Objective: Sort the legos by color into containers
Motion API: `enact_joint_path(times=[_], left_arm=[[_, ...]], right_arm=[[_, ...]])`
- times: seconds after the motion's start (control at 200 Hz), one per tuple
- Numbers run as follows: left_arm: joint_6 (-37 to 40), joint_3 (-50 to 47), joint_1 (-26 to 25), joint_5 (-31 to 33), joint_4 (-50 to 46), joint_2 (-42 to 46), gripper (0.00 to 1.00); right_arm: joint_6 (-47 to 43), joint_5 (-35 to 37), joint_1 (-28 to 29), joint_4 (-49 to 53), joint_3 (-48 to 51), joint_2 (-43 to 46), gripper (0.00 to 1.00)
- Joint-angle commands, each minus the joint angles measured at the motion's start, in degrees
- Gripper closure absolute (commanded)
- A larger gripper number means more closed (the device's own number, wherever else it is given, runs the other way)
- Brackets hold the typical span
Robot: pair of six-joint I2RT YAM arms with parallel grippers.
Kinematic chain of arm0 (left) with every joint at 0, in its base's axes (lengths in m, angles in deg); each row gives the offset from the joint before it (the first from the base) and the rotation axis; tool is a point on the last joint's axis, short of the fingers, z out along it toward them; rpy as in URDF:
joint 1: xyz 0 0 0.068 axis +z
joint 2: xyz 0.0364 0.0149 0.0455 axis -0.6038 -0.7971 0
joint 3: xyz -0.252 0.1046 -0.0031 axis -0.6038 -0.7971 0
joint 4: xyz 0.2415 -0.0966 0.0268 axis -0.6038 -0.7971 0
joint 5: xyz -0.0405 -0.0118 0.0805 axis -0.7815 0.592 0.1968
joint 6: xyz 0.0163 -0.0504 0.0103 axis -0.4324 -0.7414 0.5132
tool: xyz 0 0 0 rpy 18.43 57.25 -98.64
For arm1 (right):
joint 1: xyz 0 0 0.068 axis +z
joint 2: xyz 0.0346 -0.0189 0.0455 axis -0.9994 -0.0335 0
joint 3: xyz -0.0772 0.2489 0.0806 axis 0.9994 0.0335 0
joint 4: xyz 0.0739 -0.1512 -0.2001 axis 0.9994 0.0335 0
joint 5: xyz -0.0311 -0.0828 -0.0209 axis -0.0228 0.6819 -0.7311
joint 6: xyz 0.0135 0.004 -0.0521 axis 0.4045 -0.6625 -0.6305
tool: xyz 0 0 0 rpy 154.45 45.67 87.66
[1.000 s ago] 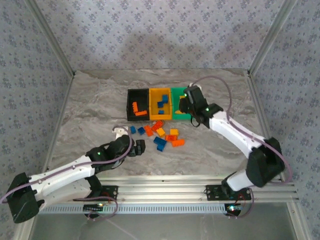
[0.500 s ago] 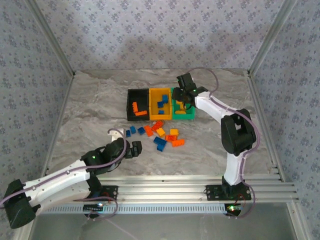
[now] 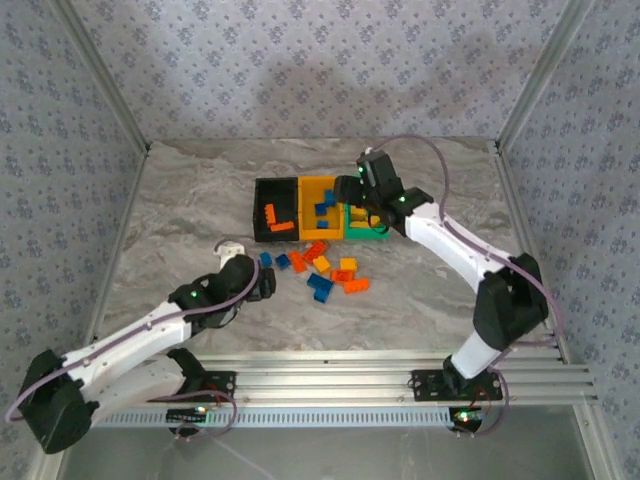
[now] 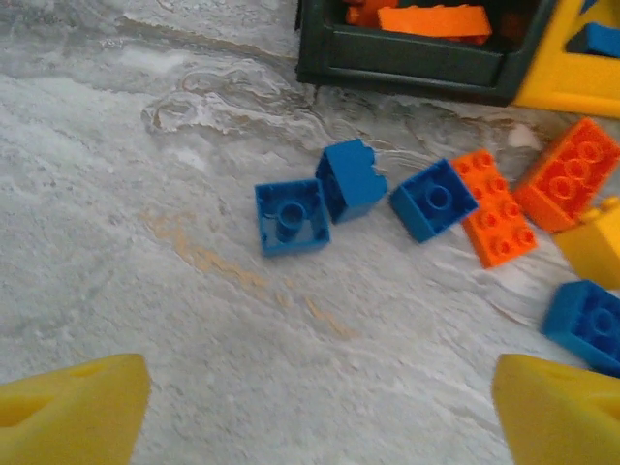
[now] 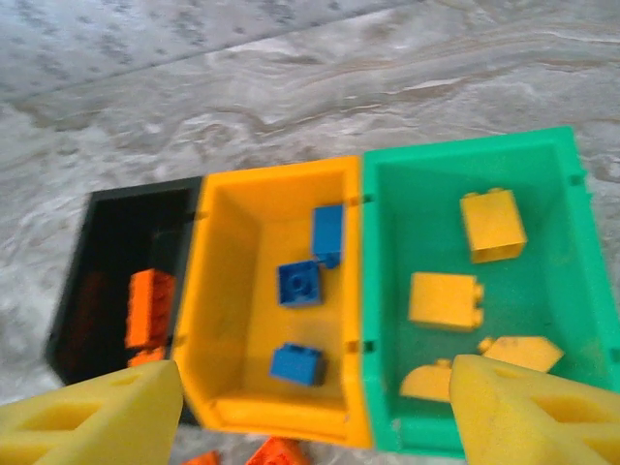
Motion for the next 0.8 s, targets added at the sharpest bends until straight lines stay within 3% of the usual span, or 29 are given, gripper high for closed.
enact_joint_path(times=[0.0,0.155,0.345,0.795], left_arm=[[3.0,0.2,3.8,-2.5,6.5,-4.4,0.22],[4.1,-0.7,9.4,-8.3,15.5,-11.4,0.29],[5.2,1.4,12.5,-10.6,18.2,-19.5,0.32],[5.8,2.9,14.1,-9.9,21.1,-27.6,0.35]], right_arm=[[1.8,0.9,1.3,-1.5,4.7,3.2,0.25],[2.9,1.3,2.2,-2.8,10.1,6.9,0.25],[3.1,2.5,2.1,-3.1,12.5,9.4,0.25],[3.3,2.8,1.5,-3.9,13.6,11.3,0.25]])
